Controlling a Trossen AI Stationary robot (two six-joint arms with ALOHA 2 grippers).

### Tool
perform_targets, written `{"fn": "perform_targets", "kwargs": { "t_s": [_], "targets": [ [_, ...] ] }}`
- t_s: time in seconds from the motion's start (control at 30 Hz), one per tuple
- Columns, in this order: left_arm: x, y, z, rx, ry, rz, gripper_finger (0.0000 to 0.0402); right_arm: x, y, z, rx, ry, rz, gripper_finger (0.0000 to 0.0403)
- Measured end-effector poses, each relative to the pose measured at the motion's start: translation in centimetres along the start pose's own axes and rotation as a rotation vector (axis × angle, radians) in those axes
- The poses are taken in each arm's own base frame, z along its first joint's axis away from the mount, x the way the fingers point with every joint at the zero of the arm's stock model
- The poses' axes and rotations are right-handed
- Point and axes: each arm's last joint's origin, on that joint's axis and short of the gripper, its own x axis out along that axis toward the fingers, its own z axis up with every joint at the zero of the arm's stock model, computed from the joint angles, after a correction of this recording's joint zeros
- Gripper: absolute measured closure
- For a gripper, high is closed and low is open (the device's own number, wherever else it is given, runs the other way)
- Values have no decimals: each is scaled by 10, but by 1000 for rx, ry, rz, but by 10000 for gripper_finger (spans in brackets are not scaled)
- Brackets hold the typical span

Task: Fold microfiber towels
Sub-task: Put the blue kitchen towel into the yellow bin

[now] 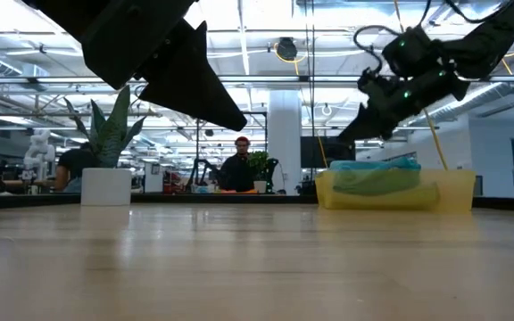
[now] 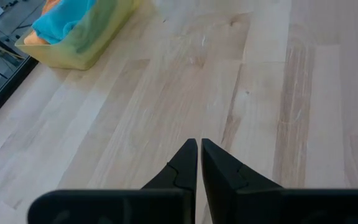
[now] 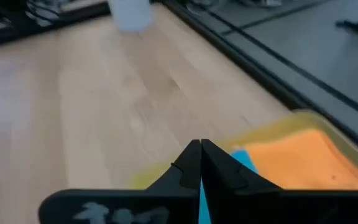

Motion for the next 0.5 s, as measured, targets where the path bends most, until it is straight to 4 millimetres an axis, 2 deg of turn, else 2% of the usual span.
{"fn": "perform_targets", "kwargs": {
  "t_s": [0.3,0.4,0.5],
  "targets": [
    [0,0,0,-1,-2,-1,376,37,-18,-37,45,177,-80,403],
    [0,0,0,0,-2,-1,376,43,-20,-40,42,166,-83,403],
    [0,0,0,1,-2,-1,376,40,-19,-37,40,157,-83,403]
  ]
}}
